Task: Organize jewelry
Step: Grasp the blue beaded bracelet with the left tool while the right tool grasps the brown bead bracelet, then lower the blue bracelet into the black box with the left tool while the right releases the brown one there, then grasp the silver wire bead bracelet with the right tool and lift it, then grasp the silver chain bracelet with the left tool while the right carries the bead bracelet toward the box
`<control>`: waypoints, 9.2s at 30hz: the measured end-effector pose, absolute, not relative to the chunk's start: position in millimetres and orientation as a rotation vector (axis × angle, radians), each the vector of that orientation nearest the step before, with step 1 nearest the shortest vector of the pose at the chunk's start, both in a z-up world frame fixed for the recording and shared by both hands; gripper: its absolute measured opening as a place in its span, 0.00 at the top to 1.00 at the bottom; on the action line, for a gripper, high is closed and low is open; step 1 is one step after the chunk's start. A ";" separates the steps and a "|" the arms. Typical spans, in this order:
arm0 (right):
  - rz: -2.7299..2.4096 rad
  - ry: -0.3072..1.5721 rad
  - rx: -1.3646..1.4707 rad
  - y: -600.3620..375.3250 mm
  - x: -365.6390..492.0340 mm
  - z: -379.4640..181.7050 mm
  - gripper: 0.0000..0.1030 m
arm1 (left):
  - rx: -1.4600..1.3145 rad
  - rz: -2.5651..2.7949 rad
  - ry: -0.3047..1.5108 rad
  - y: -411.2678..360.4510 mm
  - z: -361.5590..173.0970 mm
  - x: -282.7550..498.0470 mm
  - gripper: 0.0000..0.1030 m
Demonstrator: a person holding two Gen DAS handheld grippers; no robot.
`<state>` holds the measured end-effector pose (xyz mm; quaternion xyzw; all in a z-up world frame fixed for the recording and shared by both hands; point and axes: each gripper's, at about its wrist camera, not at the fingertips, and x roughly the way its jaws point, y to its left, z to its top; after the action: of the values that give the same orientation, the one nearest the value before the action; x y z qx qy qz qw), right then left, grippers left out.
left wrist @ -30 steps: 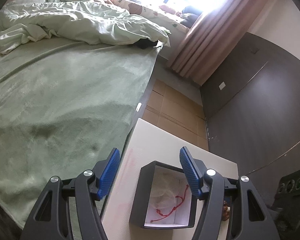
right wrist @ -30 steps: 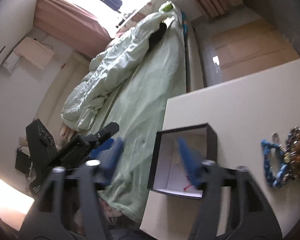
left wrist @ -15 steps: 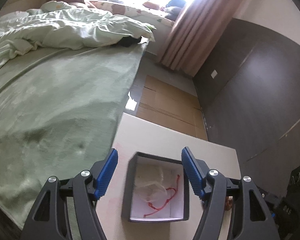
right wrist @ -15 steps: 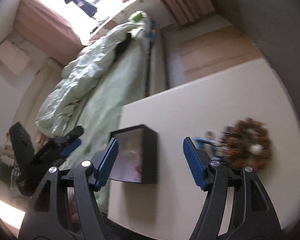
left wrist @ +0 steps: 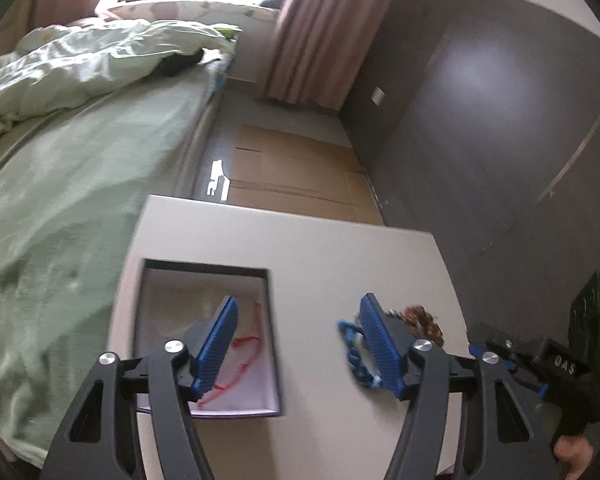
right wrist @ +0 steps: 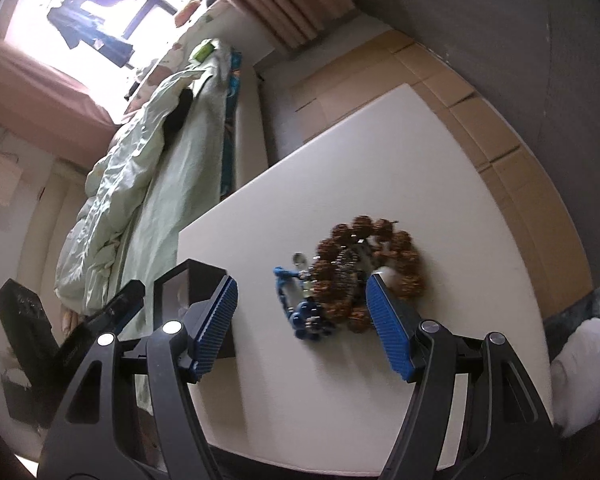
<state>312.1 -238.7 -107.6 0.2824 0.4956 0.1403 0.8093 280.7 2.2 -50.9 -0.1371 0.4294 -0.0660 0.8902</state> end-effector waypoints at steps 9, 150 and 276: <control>0.253 1.088 0.647 -261.7 318.4 -125.5 0.35 | -0.211 -0.243 1.006 -59.2 -86.0 293.9 0.64; 0.298 1.077 0.542 -237.5 319.0 -114.2 0.24 | -0.294 -0.272 0.913 9.9 -46.8 269.7 0.53; 0.723 0.887 0.821 -104.9 301.5 -52.8 0.92 | -0.477 -0.298 0.659 99.7 17.3 229.1 1.00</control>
<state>301.5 -104.9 -52.8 0.3776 0.4076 0.3322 0.7622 229.1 99.8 17.3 -0.2311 0.3195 -0.1446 0.9075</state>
